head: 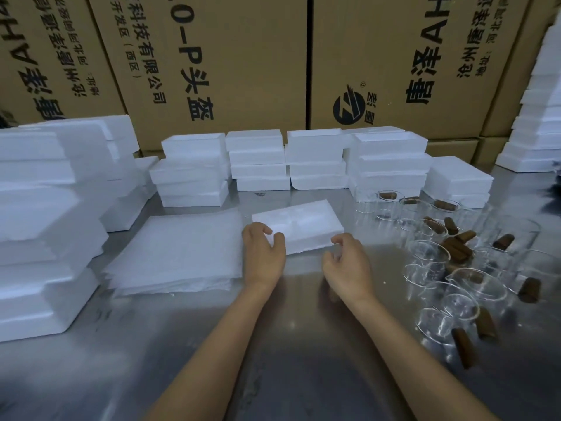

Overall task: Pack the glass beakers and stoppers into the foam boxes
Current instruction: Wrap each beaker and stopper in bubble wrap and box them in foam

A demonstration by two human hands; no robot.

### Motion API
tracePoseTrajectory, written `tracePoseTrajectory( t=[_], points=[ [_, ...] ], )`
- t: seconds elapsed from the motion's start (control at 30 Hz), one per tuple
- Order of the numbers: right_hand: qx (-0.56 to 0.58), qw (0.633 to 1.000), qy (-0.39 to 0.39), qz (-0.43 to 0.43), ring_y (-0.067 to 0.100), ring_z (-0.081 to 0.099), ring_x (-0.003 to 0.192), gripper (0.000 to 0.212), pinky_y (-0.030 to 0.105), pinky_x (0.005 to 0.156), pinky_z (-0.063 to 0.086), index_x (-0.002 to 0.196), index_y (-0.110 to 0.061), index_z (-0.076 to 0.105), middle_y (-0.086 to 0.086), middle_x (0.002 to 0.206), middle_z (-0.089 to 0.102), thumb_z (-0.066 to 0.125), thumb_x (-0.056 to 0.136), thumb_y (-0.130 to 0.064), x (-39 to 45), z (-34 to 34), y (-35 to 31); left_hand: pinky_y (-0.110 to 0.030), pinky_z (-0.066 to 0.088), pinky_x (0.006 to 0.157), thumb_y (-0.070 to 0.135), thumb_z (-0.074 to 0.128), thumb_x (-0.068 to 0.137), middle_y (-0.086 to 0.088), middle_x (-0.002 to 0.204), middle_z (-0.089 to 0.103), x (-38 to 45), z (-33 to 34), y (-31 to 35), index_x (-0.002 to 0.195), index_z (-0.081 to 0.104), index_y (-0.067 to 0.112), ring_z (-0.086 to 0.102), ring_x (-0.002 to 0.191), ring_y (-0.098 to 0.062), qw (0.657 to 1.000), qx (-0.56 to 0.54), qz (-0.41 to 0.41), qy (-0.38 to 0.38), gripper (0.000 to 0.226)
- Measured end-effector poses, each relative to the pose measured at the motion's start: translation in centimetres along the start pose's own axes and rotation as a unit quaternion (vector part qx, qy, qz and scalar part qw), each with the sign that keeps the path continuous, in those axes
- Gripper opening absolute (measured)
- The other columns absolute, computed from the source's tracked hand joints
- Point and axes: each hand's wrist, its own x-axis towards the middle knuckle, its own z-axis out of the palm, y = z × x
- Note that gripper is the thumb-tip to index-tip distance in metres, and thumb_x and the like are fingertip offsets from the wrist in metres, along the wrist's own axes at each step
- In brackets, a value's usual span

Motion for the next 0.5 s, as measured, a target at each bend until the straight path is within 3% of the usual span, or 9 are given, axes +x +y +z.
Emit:
tracePoseTrajectory(
  t=[0.07,0.17,0.4,0.5],
  points=[
    [-0.019,0.999,-0.027,0.022,0.026,0.057,0.111,0.032,0.027,0.092,0.039,0.122,-0.008,0.059,0.01,0.124,0.06,0.056,0.092,-0.018,-0.3,-0.9,-0.4,-0.025,0.037,0.092,0.009,0.052,0.094,-0.003,0.122,0.04,-0.6,-0.5,0.1,0.11,0.051,0.004,0.045,0.1,-0.013,1.0,-0.011,0.006,0.001,0.017],
    [-0.051,0.996,-0.071,0.024,0.027,0.053,0.12,0.033,0.031,0.099,0.04,0.122,-0.013,0.06,0.007,0.13,0.059,0.056,0.093,-0.026,-1.0,-2.7,-1.3,-0.016,0.03,0.088,0.008,0.052,0.095,-0.005,0.125,0.042,-1.2,-1.1,0.3,0.115,0.053,0.003,0.043,0.102,-0.011,1.0,-0.011,0.004,-0.004,0.02],
    [-0.169,0.98,-0.086,-0.067,0.024,0.039,0.13,0.028,0.03,0.085,0.033,0.118,-0.016,0.062,0.004,0.132,0.056,0.053,0.094,-0.027,-2.8,-9.4,-3.2,-0.02,0.032,0.099,0.008,0.054,0.094,-0.013,0.125,0.052,-2.6,-2.2,0.7,0.108,0.063,0.0,0.048,0.118,-0.019,1.0,-0.003,0.003,-0.019,0.018],
    [-0.279,0.95,-0.132,-0.041,0.027,0.033,0.138,0.039,0.039,0.102,0.036,0.131,-0.019,0.054,0.004,0.144,0.049,0.051,0.092,-0.026,-2.5,-13.0,-3.2,-0.013,0.03,0.089,0.009,0.054,0.094,-0.012,0.126,0.052,-3.1,-2.5,0.6,0.109,0.063,0.002,0.046,0.11,-0.013,1.0,-0.004,0.004,-0.022,0.019]
  ],
)
